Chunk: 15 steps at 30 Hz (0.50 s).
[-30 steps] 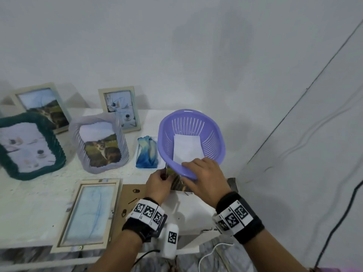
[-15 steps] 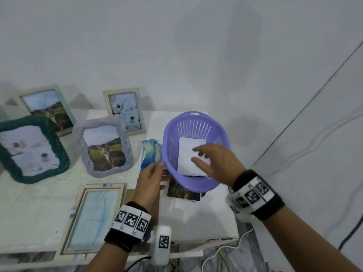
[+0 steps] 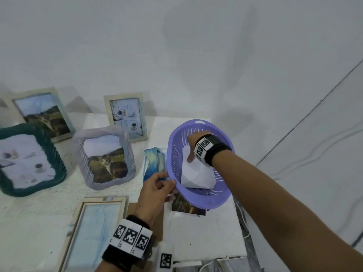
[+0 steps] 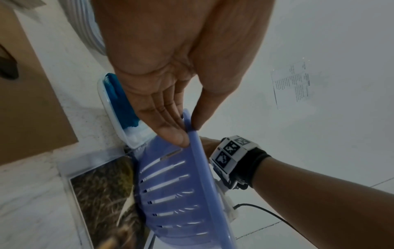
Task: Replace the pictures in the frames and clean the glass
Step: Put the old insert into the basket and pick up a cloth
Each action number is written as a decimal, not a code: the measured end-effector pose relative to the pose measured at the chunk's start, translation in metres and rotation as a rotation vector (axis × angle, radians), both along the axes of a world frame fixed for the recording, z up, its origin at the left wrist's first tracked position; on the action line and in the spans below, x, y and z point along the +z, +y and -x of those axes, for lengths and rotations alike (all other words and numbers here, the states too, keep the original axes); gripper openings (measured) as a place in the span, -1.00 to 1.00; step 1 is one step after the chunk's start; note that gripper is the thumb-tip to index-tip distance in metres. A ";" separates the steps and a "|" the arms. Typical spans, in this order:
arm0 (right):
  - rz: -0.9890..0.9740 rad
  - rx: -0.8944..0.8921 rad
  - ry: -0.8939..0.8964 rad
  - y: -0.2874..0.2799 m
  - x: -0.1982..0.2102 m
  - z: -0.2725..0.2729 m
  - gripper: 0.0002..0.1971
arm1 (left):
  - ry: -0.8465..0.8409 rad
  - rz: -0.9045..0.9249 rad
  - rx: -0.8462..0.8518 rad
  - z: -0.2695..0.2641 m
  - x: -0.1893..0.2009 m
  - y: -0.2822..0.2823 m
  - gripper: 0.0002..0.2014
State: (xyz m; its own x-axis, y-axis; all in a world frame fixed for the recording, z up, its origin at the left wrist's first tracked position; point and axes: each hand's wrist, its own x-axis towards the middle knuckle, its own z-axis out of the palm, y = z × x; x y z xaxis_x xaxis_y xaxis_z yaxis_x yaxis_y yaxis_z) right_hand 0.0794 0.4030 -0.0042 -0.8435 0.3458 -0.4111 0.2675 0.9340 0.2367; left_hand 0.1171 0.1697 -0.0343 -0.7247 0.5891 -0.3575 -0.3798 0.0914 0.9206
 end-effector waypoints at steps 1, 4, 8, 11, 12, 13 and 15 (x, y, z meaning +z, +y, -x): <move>-0.007 -0.003 -0.007 0.000 -0.005 0.000 -0.42 | -0.002 -0.005 -0.011 0.000 0.000 -0.001 -0.74; 0.010 -0.017 0.004 0.002 -0.012 0.000 -0.41 | -0.012 -0.013 -0.035 0.001 0.001 -0.002 -0.75; 0.023 -0.071 0.051 0.001 -0.011 0.003 -0.06 | -0.017 -0.010 -0.041 0.004 0.000 -0.002 -0.75; 0.023 -0.112 0.125 -0.002 -0.003 0.004 -0.26 | 0.007 0.005 -0.055 0.005 -0.001 -0.002 -0.74; 0.049 -0.123 0.149 -0.003 0.001 0.003 -0.39 | 0.026 0.015 -0.053 0.005 -0.002 -0.003 -0.74; 0.089 -0.135 0.172 -0.003 0.007 0.001 -0.48 | 0.054 0.030 -0.046 0.006 -0.002 -0.004 -0.73; 0.183 -0.167 0.244 -0.005 0.024 -0.007 -0.62 | 0.119 0.055 -0.024 0.009 -0.002 -0.008 -0.74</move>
